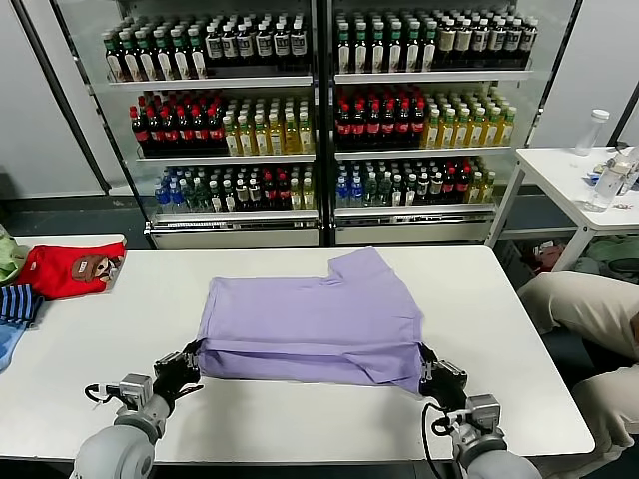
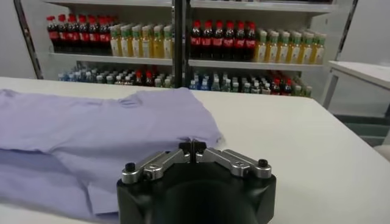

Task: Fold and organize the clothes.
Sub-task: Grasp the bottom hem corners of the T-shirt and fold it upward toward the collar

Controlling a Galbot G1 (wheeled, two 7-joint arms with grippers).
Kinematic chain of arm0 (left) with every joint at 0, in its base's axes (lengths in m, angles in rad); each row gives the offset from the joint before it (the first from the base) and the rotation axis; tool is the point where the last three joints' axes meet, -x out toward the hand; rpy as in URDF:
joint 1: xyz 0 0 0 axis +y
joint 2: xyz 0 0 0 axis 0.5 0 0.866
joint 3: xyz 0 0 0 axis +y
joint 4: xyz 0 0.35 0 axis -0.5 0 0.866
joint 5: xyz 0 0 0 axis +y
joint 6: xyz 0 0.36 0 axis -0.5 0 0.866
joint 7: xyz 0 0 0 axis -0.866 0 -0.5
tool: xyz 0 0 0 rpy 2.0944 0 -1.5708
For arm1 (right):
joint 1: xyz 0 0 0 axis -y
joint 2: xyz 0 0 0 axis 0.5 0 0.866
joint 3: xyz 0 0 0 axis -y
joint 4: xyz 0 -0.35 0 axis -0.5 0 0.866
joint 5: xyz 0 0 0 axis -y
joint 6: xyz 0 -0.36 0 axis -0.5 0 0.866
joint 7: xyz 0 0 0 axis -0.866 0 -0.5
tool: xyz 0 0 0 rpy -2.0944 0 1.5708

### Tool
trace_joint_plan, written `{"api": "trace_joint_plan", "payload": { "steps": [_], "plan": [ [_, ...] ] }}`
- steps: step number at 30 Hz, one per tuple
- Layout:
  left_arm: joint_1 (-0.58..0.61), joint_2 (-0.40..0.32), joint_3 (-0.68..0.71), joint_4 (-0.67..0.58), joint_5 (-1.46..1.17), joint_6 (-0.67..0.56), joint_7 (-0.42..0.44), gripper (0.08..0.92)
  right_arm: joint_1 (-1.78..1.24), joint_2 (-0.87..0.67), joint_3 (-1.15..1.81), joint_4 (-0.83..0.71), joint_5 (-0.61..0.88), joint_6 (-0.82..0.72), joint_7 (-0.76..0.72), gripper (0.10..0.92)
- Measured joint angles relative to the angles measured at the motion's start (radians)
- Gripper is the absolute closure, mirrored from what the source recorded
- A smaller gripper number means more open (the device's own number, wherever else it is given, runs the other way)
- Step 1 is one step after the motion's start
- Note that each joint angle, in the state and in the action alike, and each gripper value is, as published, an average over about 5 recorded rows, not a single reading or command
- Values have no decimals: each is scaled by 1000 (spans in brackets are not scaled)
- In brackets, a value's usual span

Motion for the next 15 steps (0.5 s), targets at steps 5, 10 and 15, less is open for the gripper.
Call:
{"api": "trace_joint_plan", "payload": {
  "steps": [5, 10, 15],
  "plan": [
    [-21, 7, 7, 26, 10, 3, 19, 851, 35, 11, -16, -37, -11, -15, 6, 802],
    [-37, 2, 11, 51, 22, 3, 35, 714, 38, 10, -13, -47, -13, -29, 10, 647],
    [-18, 14, -5, 36, 12, 10, 37, 567, -7, -5, 18, -3, -10, -40, 13, 491]
  ]
}}
